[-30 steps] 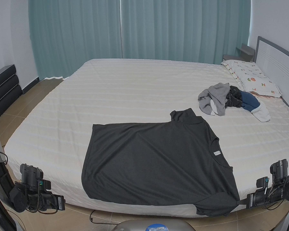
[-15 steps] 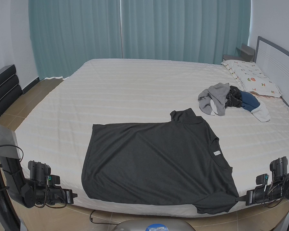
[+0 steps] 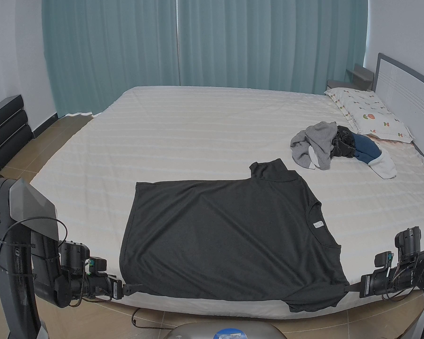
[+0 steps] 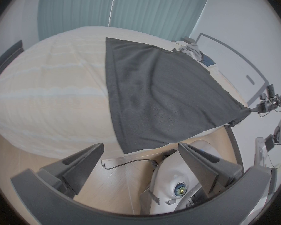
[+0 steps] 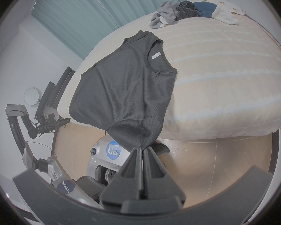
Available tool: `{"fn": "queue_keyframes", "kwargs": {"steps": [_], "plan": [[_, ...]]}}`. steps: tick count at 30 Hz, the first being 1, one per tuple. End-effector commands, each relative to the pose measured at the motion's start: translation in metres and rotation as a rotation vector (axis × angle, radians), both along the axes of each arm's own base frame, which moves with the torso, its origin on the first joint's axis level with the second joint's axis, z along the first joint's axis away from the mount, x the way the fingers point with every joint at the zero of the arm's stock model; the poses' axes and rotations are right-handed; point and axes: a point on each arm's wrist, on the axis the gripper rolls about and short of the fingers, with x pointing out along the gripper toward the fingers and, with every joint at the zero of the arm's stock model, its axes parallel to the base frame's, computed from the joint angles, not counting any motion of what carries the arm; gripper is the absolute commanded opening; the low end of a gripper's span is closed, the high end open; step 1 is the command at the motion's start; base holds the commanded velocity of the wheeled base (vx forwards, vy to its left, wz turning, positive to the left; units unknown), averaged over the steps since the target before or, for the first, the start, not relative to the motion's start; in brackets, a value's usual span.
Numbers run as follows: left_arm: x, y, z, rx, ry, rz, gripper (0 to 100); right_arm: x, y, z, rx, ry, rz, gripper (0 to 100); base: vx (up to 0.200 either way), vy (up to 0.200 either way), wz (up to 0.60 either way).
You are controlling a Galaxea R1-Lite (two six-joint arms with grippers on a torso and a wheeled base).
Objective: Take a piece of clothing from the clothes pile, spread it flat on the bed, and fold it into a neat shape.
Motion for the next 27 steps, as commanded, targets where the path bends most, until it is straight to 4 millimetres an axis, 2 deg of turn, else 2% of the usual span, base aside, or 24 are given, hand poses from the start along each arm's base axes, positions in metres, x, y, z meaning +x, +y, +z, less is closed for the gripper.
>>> {"fn": "queue_keyframes", "kwargs": {"steps": [1,5,11,12,21,27], "plan": [[0.006,-0.002,-0.004,-0.027,-0.001,-0.009,100,0.0,0.0,-0.001,0.002,0.003,0.001,0,0.0,0.0,0.0],[0.008,-0.002,-0.003,-0.064,0.004,0.002,100,0.0,0.0,0.0,0.002,0.002,0.001,0,0.0,0.0,0.0],[0.023,0.0,-0.003,-0.095,-0.027,0.04,100,0.0,0.0,0.001,0.009,-0.005,0.006,0,0.0,0.0,0.0],[0.023,0.0,-0.003,-0.102,-0.025,0.045,0,0.0,0.0,0.001,0.012,-0.005,0.006,0,0.0,0.0,0.0],[0.015,0.007,0.012,-0.11,-0.037,0.084,0,0.0,-0.001,0.001,0.012,-0.004,0.002,0,0.0,0.0,0.0],[0.017,0.022,0.038,-0.111,-0.132,0.135,0,0.001,-0.001,0.001,0.013,-0.01,-0.002,0,0.0,0.0,0.0]]}}
